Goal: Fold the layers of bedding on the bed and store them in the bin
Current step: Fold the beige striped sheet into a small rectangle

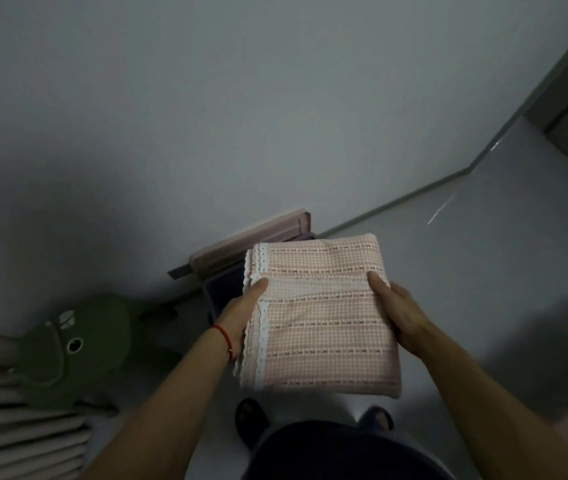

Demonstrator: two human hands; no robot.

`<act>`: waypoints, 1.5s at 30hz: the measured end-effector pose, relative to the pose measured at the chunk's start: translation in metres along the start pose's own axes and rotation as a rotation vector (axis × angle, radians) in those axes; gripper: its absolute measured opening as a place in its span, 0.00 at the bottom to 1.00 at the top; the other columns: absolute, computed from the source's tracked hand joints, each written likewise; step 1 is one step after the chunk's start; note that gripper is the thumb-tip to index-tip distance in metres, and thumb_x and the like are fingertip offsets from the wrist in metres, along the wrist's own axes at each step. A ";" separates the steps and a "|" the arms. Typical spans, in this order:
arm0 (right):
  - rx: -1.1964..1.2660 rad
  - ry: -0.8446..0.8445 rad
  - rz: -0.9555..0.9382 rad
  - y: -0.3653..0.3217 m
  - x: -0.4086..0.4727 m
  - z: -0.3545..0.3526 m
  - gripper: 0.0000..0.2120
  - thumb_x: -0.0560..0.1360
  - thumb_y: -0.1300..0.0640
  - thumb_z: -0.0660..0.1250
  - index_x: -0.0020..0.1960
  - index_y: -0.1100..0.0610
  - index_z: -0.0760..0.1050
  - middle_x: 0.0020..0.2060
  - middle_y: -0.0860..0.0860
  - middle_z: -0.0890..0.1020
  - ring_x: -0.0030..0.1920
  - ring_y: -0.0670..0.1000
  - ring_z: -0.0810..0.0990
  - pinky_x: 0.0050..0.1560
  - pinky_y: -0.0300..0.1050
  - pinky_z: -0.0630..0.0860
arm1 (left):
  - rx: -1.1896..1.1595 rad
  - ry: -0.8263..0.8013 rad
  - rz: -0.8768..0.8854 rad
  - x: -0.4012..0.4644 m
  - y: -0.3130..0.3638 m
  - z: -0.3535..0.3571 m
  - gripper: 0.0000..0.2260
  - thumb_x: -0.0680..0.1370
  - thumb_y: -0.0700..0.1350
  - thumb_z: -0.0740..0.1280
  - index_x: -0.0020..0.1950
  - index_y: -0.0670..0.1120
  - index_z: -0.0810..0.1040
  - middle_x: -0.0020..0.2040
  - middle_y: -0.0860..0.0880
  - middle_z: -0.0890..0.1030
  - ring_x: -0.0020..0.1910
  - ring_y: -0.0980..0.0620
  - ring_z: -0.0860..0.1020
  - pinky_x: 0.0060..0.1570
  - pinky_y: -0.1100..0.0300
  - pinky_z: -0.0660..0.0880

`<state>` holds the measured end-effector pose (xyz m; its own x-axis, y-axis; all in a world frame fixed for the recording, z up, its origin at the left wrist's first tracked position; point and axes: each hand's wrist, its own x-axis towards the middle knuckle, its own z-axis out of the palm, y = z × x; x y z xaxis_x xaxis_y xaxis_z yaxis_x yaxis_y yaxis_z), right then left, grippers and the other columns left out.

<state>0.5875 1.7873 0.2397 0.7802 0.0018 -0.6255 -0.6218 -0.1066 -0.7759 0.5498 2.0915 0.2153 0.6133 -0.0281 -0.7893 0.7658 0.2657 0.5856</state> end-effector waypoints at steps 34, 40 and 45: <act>-0.304 -0.218 0.399 0.350 0.634 0.155 0.26 0.73 0.43 0.75 0.65 0.55 0.78 0.60 0.55 0.82 0.55 0.56 0.82 0.57 0.52 0.81 | -0.039 0.538 -0.107 0.593 -0.271 -0.121 0.35 0.75 0.73 0.59 0.74 0.53 0.71 0.66 0.50 0.79 0.61 0.49 0.78 0.67 0.46 0.74; -0.999 -0.141 -0.440 0.424 0.628 0.153 0.31 0.77 0.59 0.71 0.77 0.51 0.64 0.73 0.57 0.67 0.70 0.57 0.69 0.72 0.56 0.69 | 0.988 0.876 0.199 0.637 -0.314 -0.117 0.36 0.80 0.52 0.66 0.83 0.47 0.52 0.80 0.36 0.55 0.77 0.34 0.55 0.74 0.36 0.56; -1.478 -0.657 -0.349 0.441 0.617 0.157 0.47 0.80 0.47 0.66 0.81 0.42 0.33 0.77 0.52 0.25 0.79 0.58 0.28 0.78 0.69 0.41 | 1.523 0.206 0.007 0.647 -0.313 -0.127 0.53 0.74 0.65 0.68 0.80 0.54 0.31 0.78 0.44 0.27 0.78 0.39 0.30 0.76 0.33 0.42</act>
<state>0.7833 1.8977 -0.5014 0.4600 0.5797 -0.6726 0.4642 -0.8027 -0.3745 0.6828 2.1122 -0.5024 0.6795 0.1326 -0.7216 0.3066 -0.9449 0.1151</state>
